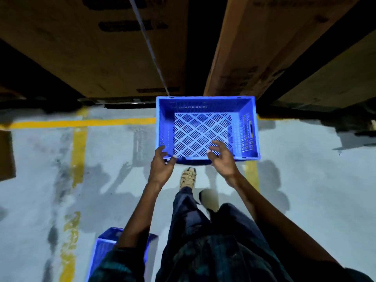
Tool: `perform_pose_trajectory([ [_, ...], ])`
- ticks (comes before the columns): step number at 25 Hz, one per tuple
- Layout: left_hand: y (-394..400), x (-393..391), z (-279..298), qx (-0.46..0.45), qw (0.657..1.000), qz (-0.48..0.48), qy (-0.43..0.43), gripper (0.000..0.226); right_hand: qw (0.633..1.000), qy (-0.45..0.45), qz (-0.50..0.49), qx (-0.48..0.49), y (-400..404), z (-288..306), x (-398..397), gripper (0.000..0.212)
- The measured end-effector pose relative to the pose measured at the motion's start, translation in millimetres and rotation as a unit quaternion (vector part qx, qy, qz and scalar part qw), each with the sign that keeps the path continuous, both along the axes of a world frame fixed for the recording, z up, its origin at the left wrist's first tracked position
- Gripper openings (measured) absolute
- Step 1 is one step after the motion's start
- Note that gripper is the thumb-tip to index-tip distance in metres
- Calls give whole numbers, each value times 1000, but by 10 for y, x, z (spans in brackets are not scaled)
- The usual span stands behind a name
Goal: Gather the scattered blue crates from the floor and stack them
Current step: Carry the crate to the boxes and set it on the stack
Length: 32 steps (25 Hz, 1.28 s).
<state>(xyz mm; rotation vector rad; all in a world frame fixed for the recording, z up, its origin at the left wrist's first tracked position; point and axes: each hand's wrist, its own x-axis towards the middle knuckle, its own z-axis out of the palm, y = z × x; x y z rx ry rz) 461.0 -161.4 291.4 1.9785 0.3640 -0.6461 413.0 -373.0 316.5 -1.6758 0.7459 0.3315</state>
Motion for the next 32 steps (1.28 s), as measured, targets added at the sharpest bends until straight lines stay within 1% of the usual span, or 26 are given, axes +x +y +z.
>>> perform_pose_trajectory([
  [2, 130, -273, 254, -8, 1000, 7, -8, 51, 998, -5, 60, 21, 97, 209, -161, 44],
  [4, 257, -643, 513, -14, 998, 60, -15, 45, 991, -30, 131, 23, 156, 447, -324, 41],
  [7, 350, -1304, 816, -31, 991, 122, -35, 43, 980, -71, 184, 19, 237, 652, -595, 34],
  [10, 423, -1941, 997, -46, 976, 200, -71, 37, 968, -87, 233, 23, 355, 738, -856, 29],
  [13, 585, -2598, 1146, -37, 953, 281, -102, 35, 947, -88, 308, 19, 566, 809, -1037, 26],
  [15, 722, -2926, 1210, -23, 934, 336, -116, 33, 936, -91, 340, 15, 746, 874, -1075, 21],
  [18, 1038, -3453, 1252, -8, 885, 446, -131, 32, 893, -100, 439, 12, 1251, 1077, -1194, 20],
  [21, 1378, -3825, 1247, -2, 844, 513, -158, 30, 852, -127, 508, 15, 1853, 1285, -1319, 19],
  [24, 1743, -4147, 1258, -2, 803, 567, -184, 25, 819, -155, 551, 33, 2512, 1428, -1518, 18],
  [25, 1891, -4265, 1253, 3, 798, 574, -184, 23, 810, -154, 564, 35, 2743, 1438, -1618, 19],
  [29, 2535, -4634, 1240, 17, 814, 556, -165, 25, 785, -121, 607, 26, 3543, 1284, -1971, 21],
  [32, 3031, -4840, 1151, 25, 803, 581, -128, 23, 753, -107, 649, -14, 4073, 1040, -2124, 20],
])
